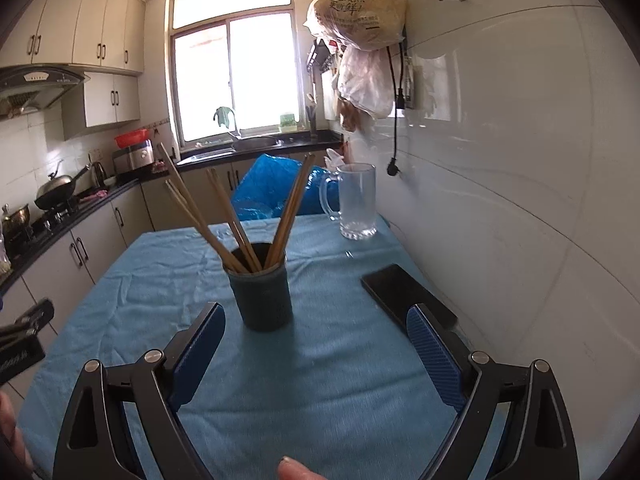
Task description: Organize utensils
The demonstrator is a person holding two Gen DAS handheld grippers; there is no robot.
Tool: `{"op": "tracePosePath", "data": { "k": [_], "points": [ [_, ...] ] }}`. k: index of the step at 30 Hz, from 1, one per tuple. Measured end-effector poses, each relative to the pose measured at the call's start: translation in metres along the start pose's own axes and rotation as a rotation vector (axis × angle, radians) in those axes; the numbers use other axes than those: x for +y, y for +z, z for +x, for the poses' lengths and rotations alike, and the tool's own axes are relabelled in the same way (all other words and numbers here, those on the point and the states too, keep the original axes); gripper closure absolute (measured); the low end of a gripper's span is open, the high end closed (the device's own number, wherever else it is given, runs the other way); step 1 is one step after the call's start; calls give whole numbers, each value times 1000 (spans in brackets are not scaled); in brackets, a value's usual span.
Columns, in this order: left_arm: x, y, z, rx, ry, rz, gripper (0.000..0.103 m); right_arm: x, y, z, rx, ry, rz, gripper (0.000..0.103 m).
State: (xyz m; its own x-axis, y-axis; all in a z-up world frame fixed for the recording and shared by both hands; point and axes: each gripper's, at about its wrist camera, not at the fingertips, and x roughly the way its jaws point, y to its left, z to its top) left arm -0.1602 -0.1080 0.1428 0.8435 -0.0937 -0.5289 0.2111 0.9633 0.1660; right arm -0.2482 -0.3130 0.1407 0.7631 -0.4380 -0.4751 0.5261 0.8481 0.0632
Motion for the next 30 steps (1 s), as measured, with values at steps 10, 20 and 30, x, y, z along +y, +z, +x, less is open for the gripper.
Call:
{"op": "tracePosePath", "data": {
  "k": [10, 20, 30],
  "points": [
    [-2, -24, -42, -37, -69, 34, 0, 10, -24, -48, -29, -102, -9, 6],
    [-6, -32, -45, -14, -86, 42, 0, 14, -35, -49, 21, -103, -17, 6],
    [-6, -34, -41, -3, -85, 44, 0, 19, -36, -45, 43, -104, -21, 6]
  ]
}}
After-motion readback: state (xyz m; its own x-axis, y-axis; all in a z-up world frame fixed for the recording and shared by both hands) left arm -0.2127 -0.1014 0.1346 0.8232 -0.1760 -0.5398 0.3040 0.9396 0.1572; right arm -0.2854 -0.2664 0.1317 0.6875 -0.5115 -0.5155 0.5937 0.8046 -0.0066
